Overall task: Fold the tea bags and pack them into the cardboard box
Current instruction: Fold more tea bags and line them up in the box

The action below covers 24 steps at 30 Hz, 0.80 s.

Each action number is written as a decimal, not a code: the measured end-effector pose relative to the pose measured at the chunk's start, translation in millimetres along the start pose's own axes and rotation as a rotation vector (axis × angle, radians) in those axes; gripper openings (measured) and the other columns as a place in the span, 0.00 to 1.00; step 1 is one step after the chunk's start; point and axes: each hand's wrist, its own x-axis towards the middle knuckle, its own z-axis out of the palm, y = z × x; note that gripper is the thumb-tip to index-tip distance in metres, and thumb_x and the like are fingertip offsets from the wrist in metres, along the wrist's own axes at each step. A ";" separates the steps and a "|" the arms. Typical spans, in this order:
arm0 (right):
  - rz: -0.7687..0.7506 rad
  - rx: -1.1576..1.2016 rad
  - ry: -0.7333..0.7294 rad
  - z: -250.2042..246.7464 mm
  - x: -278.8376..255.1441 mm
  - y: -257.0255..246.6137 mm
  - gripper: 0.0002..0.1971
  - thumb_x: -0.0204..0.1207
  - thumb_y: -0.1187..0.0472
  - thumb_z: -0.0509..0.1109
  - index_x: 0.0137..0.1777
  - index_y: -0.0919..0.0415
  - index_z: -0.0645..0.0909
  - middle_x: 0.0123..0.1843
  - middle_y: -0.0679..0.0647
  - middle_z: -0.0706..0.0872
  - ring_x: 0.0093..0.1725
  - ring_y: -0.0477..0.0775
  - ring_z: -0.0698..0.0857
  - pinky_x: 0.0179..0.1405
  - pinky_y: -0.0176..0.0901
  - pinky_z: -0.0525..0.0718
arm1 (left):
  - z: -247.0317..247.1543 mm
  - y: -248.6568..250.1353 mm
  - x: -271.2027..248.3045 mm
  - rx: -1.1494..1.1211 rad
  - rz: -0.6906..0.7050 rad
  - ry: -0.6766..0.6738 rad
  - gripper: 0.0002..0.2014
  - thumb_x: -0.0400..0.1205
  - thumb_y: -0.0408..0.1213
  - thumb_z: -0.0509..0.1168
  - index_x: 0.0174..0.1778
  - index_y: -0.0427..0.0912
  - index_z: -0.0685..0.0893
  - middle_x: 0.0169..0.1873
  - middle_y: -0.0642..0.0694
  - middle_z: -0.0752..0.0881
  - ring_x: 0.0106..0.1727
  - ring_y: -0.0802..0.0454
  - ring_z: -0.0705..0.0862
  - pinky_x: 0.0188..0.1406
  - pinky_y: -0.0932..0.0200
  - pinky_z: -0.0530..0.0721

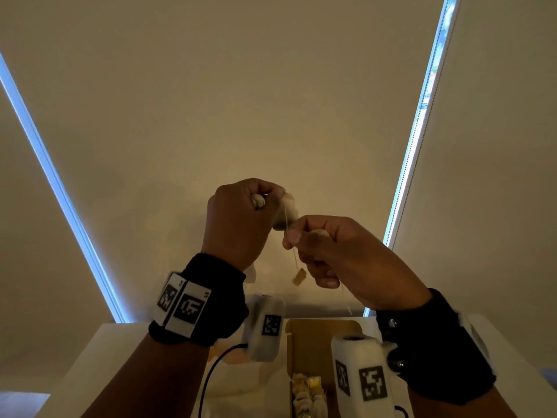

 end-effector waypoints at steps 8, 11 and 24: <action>0.080 -0.173 0.005 1.8 1.7 18.2 0.10 0.84 0.54 0.67 0.43 0.49 0.88 0.27 0.45 0.77 0.23 0.45 0.70 0.25 0.40 0.69 | -8.7 15.1 3.9 -0.339 -0.212 0.004 0.07 0.84 0.36 0.70 0.45 0.43 0.94 0.23 0.42 0.82 0.17 0.56 0.73 0.16 0.66 0.71; 0.099 -0.229 -0.004 1.0 0.7 24.2 0.09 0.84 0.55 0.67 0.45 0.52 0.87 0.26 0.44 0.77 0.23 0.45 0.71 0.26 0.39 0.70 | -10.4 16.9 4.5 -0.344 -0.202 0.037 0.07 0.84 0.37 0.70 0.45 0.42 0.93 0.25 0.36 0.84 0.17 0.57 0.73 0.16 0.66 0.71; 0.084 0.370 -0.009 -21.0 19.7 21.2 0.08 0.81 0.60 0.66 0.43 0.61 0.84 0.28 0.50 0.64 0.24 0.47 0.61 0.23 0.40 0.55 | -16.8 18.7 -4.0 -0.503 -0.240 -0.247 0.09 0.88 0.38 0.67 0.50 0.40 0.91 0.24 0.46 0.81 0.20 0.52 0.69 0.20 0.64 0.66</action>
